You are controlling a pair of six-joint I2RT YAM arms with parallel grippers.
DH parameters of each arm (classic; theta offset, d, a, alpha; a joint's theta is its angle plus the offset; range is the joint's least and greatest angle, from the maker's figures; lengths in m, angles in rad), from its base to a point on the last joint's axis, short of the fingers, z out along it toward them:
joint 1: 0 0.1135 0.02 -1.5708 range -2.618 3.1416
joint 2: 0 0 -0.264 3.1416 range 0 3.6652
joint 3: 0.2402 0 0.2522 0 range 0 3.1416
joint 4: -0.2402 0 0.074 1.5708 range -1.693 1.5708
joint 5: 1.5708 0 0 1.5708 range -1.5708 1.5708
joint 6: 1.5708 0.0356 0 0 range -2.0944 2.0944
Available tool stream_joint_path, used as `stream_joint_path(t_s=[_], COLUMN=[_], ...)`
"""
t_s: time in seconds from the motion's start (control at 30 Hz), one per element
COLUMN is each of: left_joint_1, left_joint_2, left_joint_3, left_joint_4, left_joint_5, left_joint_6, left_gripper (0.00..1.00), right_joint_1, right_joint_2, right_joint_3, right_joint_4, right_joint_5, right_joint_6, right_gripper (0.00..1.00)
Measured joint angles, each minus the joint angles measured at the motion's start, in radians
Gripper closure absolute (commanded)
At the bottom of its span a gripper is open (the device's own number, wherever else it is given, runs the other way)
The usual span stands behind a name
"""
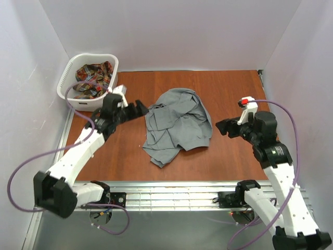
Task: Fold and stack the long sleeve shirts
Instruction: Move the shirt to the center of the board, then flatten the shirt out
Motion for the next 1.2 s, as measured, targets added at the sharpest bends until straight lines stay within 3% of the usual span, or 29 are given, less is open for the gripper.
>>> stream_joint_path(t_s=[0.13,0.23,0.43,0.83,0.93,1.03,1.1,1.2], left_joint_1=[-0.004,-0.011,-0.047,-0.080,-0.092,-0.100,-0.102,-0.106], left_joint_2=[-0.181,-0.218,-0.064,0.153,0.204,0.243,0.262,0.283], left_joint_3=[-0.187,-0.301,-0.439,-0.407,-0.377,-0.357,-0.348,-0.345], left_joint_4=[-0.039,-0.032,-0.015,0.108,0.140,0.163,0.172,0.174], left_joint_5=[-0.006,0.010,0.030,0.018,0.018,0.014,0.012,0.002], left_joint_6=[-0.076,-0.139,-0.226,-0.266,-0.271,-0.272,-0.272,-0.268], left_gripper=[0.05,0.07,0.11,0.28,0.37,0.56,0.76,1.00], right_joint_1=[0.009,0.016,0.019,0.029,0.041,0.050,0.052,0.052], right_joint_2=[0.149,0.252,0.418,0.722,0.796,0.861,0.895,0.938], right_joint_3=[0.000,0.000,0.002,0.006,0.021,0.037,0.046,0.059], right_joint_4=[-0.006,0.008,0.116,0.313,0.327,0.348,0.359,0.371], right_joint_5=[-0.004,0.021,0.093,0.080,0.078,0.079,0.082,0.094], right_joint_6=[-0.002,0.005,0.042,0.118,0.119,0.121,0.122,0.119], right_gripper=[0.20,0.24,0.25,0.26,0.29,0.34,0.39,0.60])
